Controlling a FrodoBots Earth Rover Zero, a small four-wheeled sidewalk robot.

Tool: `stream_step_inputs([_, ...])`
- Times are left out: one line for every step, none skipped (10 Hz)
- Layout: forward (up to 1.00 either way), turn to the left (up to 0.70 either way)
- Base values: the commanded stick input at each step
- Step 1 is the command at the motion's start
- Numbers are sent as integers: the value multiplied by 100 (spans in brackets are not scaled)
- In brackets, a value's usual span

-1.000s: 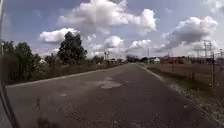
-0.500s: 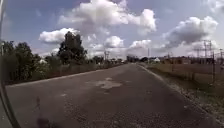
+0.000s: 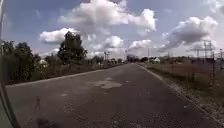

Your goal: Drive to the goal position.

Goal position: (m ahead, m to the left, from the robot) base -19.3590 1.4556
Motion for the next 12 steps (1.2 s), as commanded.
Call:
stream_step_inputs([4,0])
stream_step_inputs([4,0])
stream_step_inputs([4,0])
stream_step_inputs([4,0])
stream_step_inputs([4,0])
stream_step_inputs([4,0])
stream_step_inputs([4,0])
stream_step_inputs([4,0])
stream_step_inputs([4,0])
stream_step_inputs([4,0])
stream_step_inputs([4,0])
stream_step_inputs([4,0])
